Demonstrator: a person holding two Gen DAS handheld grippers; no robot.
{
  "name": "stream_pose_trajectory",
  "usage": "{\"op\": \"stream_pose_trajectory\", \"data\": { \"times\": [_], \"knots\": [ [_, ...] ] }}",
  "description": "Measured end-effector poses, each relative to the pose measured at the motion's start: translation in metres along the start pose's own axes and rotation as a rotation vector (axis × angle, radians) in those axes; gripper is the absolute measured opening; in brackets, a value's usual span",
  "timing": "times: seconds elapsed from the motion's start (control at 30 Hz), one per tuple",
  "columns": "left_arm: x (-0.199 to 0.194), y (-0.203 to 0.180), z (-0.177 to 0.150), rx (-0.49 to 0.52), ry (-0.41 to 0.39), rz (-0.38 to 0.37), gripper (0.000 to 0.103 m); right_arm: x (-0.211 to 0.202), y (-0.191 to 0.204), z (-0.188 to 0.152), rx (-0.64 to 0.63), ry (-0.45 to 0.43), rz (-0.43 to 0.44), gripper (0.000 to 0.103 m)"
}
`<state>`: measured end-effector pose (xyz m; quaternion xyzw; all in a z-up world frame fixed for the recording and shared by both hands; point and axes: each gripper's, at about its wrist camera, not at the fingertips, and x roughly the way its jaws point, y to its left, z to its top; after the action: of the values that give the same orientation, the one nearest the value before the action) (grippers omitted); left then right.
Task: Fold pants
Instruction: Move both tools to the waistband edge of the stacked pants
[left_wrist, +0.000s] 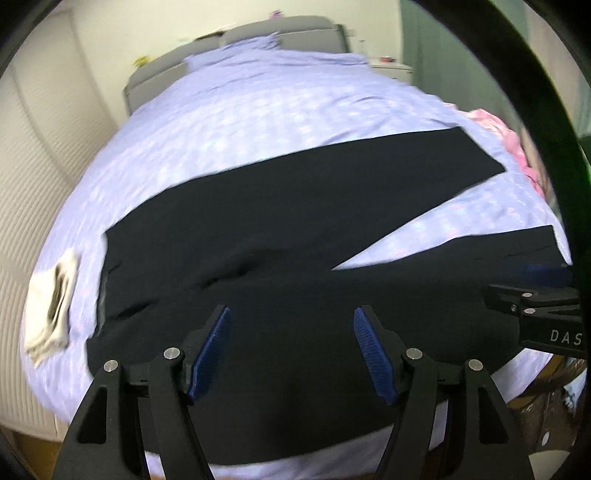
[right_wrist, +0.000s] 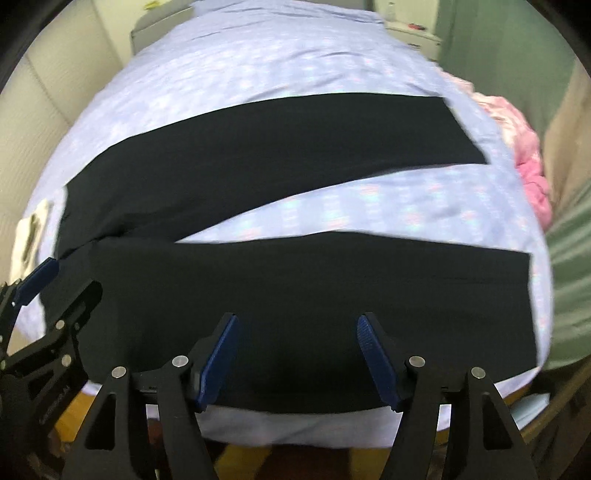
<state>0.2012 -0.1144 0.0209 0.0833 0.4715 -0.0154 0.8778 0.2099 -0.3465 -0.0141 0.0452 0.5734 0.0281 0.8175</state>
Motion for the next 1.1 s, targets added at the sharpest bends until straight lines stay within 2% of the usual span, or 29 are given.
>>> {"op": "stream_pose_trajectory", "data": {
  "times": [0.1, 0.23, 0.37, 0.47, 0.67, 0.73, 0.8, 0.93, 1.0, 1.1],
  "knots": [
    [-0.007, 0.044, -0.024, -0.033, 0.022, 0.008, 0.068, -0.001, 0.043, -0.015, 0.023, 0.02, 0.02, 0.067],
    [-0.012, 0.099, -0.056, -0.061, 0.063, 0.046, 0.068, 0.003, 0.085, -0.037, 0.104, 0.067, -0.031, 0.067],
    [-0.019, 0.152, -0.088, -0.092, 0.102, 0.089, 0.068, 0.005, 0.107, -0.058, 0.229, 0.068, -0.014, 0.067],
    [-0.018, 0.179, -0.106, -0.158, 0.153, 0.126, 0.068, 0.018, 0.12, -0.074, 0.283, 0.112, -0.004, 0.067],
    [-0.014, 0.203, -0.14, -0.294, 0.213, 0.199, 0.068, 0.047, 0.118, -0.097, 0.345, 0.177, 0.048, 0.067],
    [-0.003, 0.211, -0.149, -0.366, 0.261, 0.165, 0.068, 0.056, 0.114, -0.104, 0.368, 0.186, 0.057, 0.067],
    [0.009, 0.211, -0.148, -0.427, 0.278, 0.112, 0.068, 0.062, 0.111, -0.11, 0.379, 0.195, 0.063, 0.067],
    [0.029, 0.228, -0.167, -0.612, 0.322, 0.021, 0.068, 0.076, 0.101, -0.117, 0.43, 0.183, 0.116, 0.067],
    [0.032, 0.239, -0.175, -0.658, 0.32, 0.026, 0.069, 0.082, 0.097, -0.122, 0.465, 0.198, 0.137, 0.067],
    [0.042, 0.238, -0.184, -0.663, 0.337, 0.032, 0.07, 0.093, 0.101, -0.129, 0.477, 0.221, 0.158, 0.067]
  ]
}}
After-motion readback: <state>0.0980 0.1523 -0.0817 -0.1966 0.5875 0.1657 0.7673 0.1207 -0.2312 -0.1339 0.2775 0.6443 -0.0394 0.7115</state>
